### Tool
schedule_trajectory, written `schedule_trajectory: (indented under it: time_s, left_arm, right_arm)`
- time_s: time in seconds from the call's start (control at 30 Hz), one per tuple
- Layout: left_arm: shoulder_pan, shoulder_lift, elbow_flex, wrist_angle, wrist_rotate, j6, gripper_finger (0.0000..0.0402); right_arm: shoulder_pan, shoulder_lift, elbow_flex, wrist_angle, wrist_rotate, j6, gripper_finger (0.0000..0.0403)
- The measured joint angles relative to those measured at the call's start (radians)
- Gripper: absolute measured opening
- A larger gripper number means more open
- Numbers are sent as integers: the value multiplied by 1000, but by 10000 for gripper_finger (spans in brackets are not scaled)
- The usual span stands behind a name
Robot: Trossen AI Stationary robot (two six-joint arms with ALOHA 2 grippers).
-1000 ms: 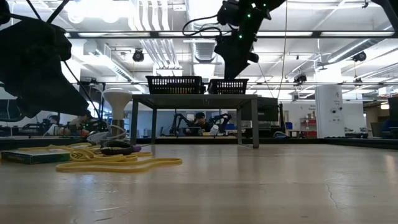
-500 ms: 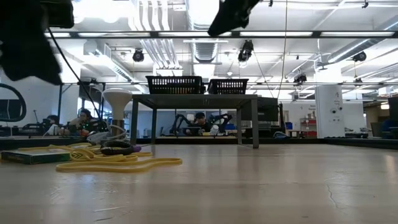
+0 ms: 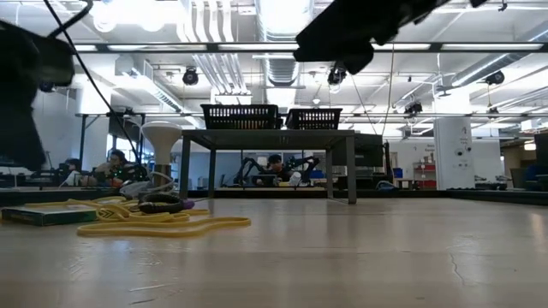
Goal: Pick & Place Office Desk Supplies
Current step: Put the yellow rubber band into the top left black bin
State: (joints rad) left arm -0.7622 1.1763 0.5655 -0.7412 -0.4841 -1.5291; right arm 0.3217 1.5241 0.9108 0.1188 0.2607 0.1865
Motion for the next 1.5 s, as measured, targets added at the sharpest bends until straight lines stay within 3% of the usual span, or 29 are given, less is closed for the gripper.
schedule_trajectory:
  time_s: [0.3, 0.57, 0.93, 1.5]
  left_arm:
    - [68, 0, -244, 447, -213, 83, 134]
    - [130, 0, -353, 708, -206, 271, 108]
    - [130, 0, -359, 716, -189, 326, 45]
    - [164, -1, -337, 685, -140, 410, 35]
  right_arm:
    - [65, 14, -33, 165, 3, 6, 130]
    - [65, 14, 2, 176, 3, 17, 124]
    - [64, 16, 3, 180, 3, 24, 124]
    - [64, 17, 3, 177, 3, -3, 119]
